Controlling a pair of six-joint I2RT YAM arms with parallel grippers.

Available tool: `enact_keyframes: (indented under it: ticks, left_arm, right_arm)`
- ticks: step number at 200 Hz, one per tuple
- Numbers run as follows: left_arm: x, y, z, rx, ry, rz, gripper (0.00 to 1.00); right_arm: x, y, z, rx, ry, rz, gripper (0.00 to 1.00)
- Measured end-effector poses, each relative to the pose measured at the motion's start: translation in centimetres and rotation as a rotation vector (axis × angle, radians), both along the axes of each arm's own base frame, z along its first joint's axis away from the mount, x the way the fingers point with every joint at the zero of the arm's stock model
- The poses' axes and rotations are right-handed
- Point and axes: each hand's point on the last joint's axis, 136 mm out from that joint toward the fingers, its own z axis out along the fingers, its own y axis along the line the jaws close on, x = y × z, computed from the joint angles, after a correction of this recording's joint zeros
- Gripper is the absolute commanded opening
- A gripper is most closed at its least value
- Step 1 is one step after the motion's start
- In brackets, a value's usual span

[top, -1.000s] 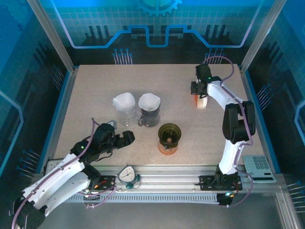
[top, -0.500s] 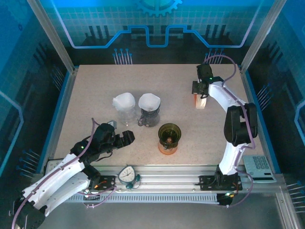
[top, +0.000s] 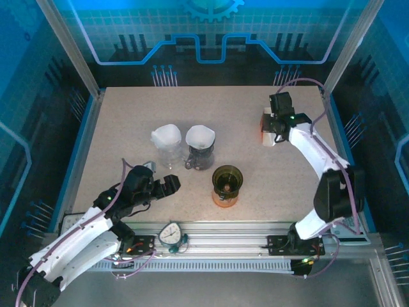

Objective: Place the coffee filter in the dripper

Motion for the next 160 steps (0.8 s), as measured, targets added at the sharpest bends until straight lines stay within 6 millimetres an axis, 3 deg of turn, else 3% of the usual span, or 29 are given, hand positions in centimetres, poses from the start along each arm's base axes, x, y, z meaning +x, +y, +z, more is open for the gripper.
enact_keyframes:
  ticks: [30,83,115,160]
  left_arm:
    - [0.1,0.1,0.0,0.0,0.0,0.005,0.99]
    - [0.1,0.1,0.0,0.001,0.0,0.006,0.99]
    - [0.1,0.1,0.0,0.001,0.0,0.006,0.99]
    - [0.2,0.2,0.0,0.002,-0.001,0.009,0.99]
  right_arm:
    - [-3.7,1.1,3.0,0.05,-0.076,0.027,0.0]
    - [-10.7,4.3,6.6,0.152,-0.117,0.157,0.0]
    - [-15.1,6.1,8.6,0.192,-0.092,0.272,0.0]
    - [-19.8,8.9,12.3,0.249,-0.03,0.447,0.0]
